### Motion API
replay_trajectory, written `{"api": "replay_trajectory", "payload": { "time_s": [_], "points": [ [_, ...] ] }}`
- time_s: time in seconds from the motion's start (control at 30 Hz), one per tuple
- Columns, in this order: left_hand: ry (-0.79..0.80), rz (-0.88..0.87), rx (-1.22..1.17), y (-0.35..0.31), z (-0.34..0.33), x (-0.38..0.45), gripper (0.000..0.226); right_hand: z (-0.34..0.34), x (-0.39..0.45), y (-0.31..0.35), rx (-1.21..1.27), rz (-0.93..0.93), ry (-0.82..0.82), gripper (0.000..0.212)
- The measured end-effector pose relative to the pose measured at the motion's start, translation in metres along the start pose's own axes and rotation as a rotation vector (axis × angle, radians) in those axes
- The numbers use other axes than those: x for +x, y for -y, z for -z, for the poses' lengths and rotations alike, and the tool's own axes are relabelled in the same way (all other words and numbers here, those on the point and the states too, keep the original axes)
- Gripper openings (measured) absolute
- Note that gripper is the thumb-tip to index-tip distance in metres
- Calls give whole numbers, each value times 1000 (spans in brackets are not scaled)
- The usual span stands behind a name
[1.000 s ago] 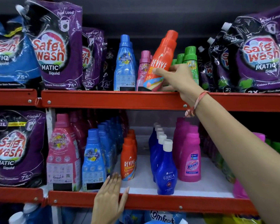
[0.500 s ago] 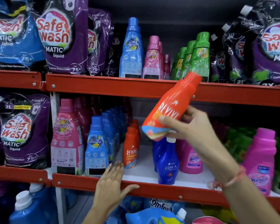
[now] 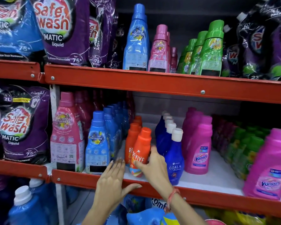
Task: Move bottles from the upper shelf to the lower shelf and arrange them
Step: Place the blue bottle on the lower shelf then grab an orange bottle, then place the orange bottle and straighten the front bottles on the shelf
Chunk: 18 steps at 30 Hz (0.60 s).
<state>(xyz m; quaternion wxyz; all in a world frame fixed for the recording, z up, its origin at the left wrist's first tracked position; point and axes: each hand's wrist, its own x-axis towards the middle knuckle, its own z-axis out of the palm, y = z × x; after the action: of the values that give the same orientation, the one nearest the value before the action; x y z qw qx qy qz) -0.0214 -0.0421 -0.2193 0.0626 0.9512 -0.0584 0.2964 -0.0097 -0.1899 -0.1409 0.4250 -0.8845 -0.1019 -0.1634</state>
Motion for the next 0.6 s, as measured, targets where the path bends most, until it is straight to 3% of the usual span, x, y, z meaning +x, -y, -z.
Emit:
{"api": "replay_trajectory", "payload": {
  "time_s": [0.6],
  "points": [
    [29, 10, -29, -2, 2, -2, 96, -2, -5, -13, -27, 67, 29, 53]
  ]
}}
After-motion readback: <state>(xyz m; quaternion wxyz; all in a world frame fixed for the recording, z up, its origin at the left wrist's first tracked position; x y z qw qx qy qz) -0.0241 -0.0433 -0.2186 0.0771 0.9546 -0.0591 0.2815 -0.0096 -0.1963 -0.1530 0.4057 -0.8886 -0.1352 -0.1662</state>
